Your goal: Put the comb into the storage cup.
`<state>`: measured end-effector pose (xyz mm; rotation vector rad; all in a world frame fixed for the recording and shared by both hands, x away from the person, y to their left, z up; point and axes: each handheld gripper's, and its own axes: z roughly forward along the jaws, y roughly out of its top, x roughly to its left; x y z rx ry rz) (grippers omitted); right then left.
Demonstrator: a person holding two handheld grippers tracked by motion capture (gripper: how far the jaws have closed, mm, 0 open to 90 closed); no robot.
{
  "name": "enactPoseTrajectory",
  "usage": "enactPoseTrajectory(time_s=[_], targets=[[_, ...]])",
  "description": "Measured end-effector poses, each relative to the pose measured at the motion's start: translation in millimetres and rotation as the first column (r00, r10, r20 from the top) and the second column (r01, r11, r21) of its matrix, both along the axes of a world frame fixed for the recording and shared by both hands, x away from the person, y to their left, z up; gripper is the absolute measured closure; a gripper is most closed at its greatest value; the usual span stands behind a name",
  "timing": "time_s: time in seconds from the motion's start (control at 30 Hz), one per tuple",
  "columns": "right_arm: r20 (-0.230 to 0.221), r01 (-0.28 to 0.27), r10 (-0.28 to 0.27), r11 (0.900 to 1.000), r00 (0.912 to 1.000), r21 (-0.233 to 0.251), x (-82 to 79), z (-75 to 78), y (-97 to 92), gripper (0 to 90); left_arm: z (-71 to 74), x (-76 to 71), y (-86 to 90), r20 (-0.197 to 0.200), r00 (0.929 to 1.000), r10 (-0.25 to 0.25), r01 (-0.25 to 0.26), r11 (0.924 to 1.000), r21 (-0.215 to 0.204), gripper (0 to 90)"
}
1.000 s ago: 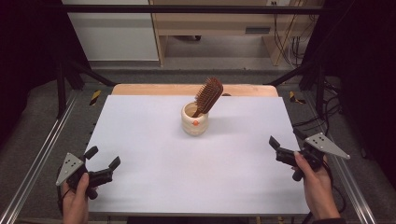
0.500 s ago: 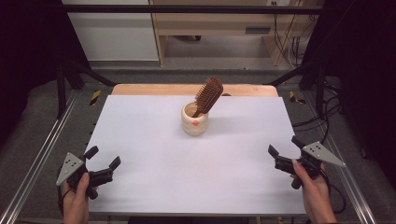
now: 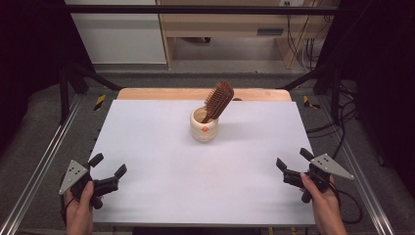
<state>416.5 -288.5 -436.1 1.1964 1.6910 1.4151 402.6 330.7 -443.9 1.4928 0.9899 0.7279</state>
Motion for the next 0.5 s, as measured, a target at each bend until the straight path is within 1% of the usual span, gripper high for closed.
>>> enactPoseTrajectory(time_s=[0.2,0.5], targets=[[-0.004,-0.012,0.012,0.9998,0.9999,-0.013,0.6,-6.5,4.3,4.0,-0.2,0.0,0.2,-0.001,1.0000,-0.002,0.002,1.0000,-0.002,2.0],[-0.025,-0.048,0.047,0.9986,0.9986,-0.022,2.2,-15.1,15.1,4.1,-0.2,0.2,-0.6,-0.002,1.0000,-0.007,0.007,1.0000,-0.001,2.0]])
